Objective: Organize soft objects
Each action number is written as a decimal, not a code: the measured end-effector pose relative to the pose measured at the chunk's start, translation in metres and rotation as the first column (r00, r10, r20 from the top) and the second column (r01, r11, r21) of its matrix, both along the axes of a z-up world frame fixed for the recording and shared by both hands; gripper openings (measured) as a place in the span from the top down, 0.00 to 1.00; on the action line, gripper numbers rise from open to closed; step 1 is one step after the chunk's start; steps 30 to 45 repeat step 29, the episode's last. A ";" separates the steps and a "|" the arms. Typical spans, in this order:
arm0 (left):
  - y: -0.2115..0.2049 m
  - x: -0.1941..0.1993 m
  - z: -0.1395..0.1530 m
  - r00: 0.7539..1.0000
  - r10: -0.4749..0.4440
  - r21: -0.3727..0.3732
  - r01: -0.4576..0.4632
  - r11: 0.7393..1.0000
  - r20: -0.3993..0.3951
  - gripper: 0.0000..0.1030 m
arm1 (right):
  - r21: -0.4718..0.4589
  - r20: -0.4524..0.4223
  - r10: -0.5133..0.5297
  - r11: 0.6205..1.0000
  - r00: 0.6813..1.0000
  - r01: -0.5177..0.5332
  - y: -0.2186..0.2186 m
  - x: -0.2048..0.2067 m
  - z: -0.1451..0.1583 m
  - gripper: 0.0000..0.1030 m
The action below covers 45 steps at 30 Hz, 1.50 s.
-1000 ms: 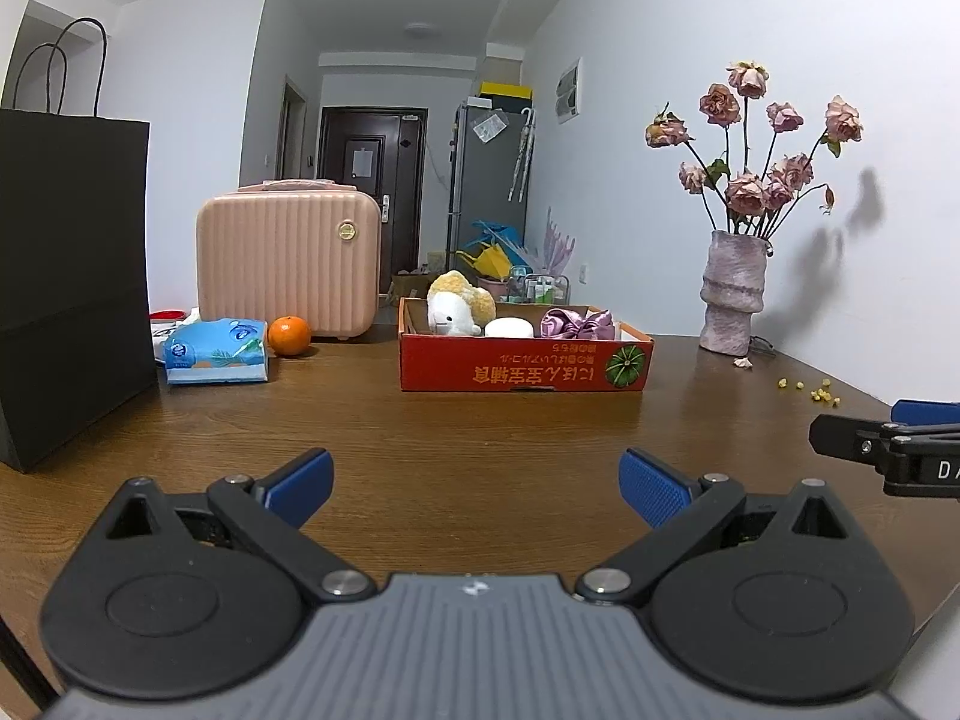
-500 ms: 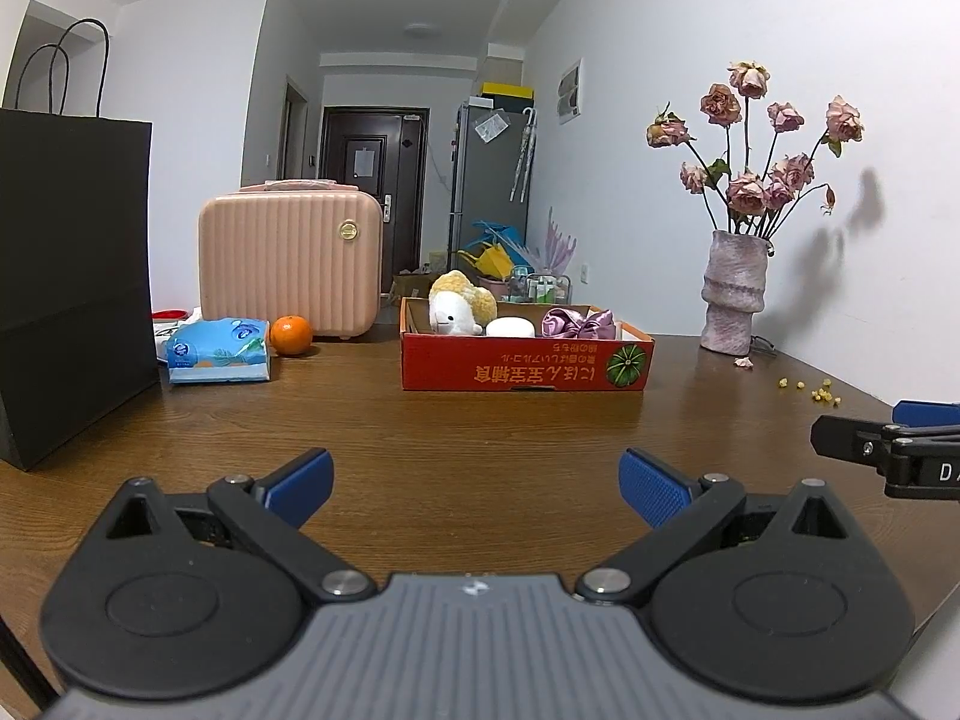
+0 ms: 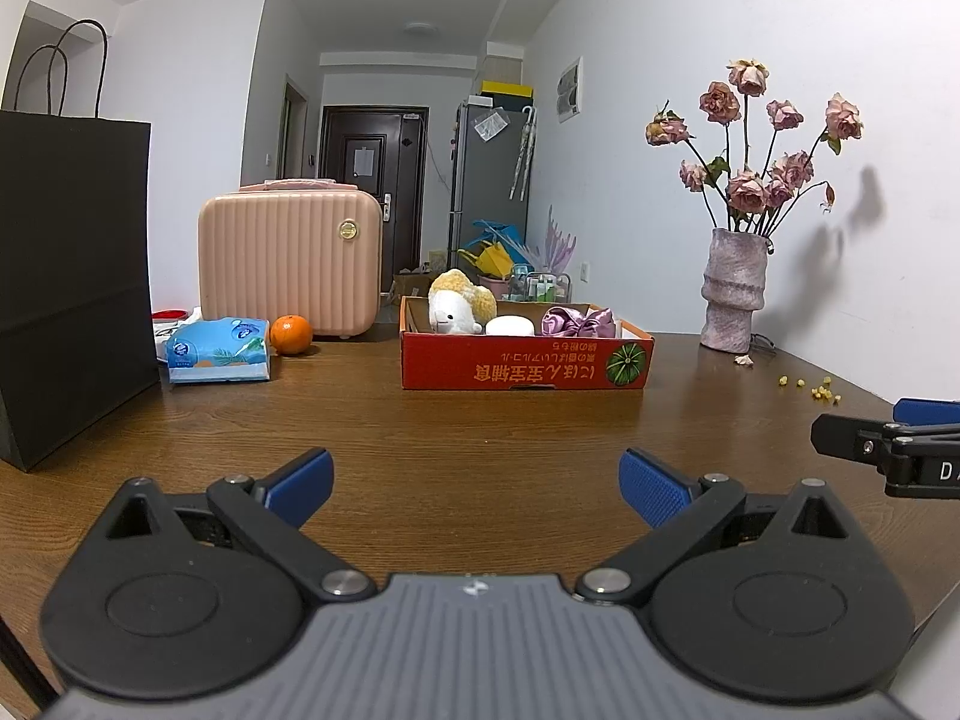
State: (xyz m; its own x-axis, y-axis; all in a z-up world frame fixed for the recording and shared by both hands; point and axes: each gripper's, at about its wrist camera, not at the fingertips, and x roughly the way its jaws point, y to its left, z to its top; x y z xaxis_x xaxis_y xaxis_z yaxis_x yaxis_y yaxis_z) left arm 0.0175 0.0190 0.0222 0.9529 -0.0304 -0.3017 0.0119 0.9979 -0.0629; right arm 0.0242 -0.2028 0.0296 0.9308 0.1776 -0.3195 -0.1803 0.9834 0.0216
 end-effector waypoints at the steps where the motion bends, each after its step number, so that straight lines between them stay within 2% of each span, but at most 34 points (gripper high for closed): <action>1: 0.000 0.000 0.000 1.000 0.000 0.000 0.000 1.000 0.000 0.00 | 0.000 0.000 0.000 1.000 1.000 0.000 0.000 0.000 0.000 0.00; 45: 0.004 -0.001 -0.002 1.000 -0.004 -0.005 0.003 1.000 -0.008 0.00 | -0.001 -0.010 0.002 1.000 1.000 -0.002 0.000 0.000 -0.003 0.00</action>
